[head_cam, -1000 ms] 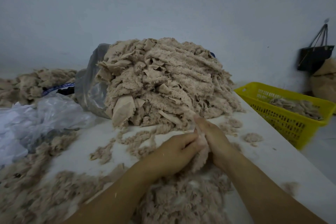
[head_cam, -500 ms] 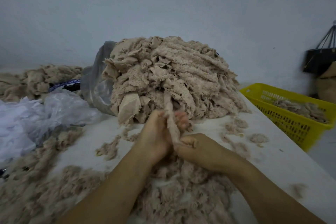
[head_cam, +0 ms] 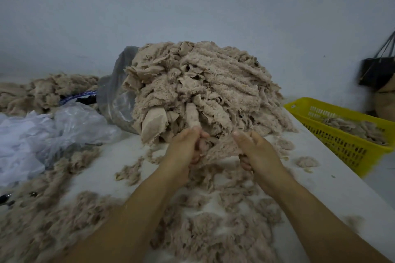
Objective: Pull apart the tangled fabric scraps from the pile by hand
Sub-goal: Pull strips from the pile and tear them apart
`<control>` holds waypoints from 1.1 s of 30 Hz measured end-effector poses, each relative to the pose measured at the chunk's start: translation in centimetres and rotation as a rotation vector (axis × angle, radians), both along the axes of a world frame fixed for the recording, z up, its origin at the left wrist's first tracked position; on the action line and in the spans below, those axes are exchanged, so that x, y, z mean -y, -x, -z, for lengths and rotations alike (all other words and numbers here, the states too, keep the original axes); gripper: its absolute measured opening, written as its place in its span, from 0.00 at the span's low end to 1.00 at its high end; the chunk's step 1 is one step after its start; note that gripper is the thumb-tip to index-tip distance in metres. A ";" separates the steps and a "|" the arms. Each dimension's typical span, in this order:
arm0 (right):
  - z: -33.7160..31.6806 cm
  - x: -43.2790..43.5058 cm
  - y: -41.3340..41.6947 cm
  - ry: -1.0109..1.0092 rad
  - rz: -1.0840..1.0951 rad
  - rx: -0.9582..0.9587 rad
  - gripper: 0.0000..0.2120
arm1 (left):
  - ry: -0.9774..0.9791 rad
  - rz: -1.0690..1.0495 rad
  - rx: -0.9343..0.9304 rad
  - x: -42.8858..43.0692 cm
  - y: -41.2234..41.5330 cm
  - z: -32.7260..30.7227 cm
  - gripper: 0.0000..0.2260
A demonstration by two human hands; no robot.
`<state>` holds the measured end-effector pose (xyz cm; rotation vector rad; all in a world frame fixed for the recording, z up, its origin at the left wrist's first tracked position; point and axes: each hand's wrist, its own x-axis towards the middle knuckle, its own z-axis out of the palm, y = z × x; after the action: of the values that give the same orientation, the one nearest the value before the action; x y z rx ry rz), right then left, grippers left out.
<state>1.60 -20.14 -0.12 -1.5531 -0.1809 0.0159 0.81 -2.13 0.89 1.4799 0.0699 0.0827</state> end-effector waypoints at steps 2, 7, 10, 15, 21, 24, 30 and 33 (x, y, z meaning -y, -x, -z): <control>-0.3 -0.4 0.2 -0.043 -0.024 0.024 0.17 | -0.313 -0.003 0.050 0.6 0.4 0.5 0.15; 0.2 -1.1 0.2 0.202 0.048 0.155 0.15 | -0.361 0.220 0.034 0.3 1.0 0.5 0.17; -0.2 -1.1 0.4 0.128 0.075 0.120 0.17 | -0.256 0.239 0.037 0.0 1.0 0.7 0.11; -1.2 -1.3 0.8 -0.086 0.127 0.000 0.18 | 0.343 0.163 -0.009 0.1 0.9 -0.8 0.09; -1.7 -1.8 1.2 -0.171 0.170 0.044 0.19 | 0.542 0.108 -0.072 0.1 0.8 -0.8 0.11; -1.6 -1.8 1.2 -0.202 0.196 0.046 0.21 | 0.550 0.081 -0.099 0.3 0.6 -0.6 0.12; -1.6 0.7 -0.1 -0.293 0.492 -0.081 0.13 | 0.802 0.160 -0.088 -2.4 -0.1 -0.5 0.12; -1.1 1.7 -0.8 -0.172 0.540 -0.143 0.10 | 0.971 0.175 -0.006 -3.2 -0.8 -0.2 0.10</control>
<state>2.41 -21.87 0.94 -1.3808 0.3453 -0.3052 1.56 1.10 1.07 0.5115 -0.0183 -0.0921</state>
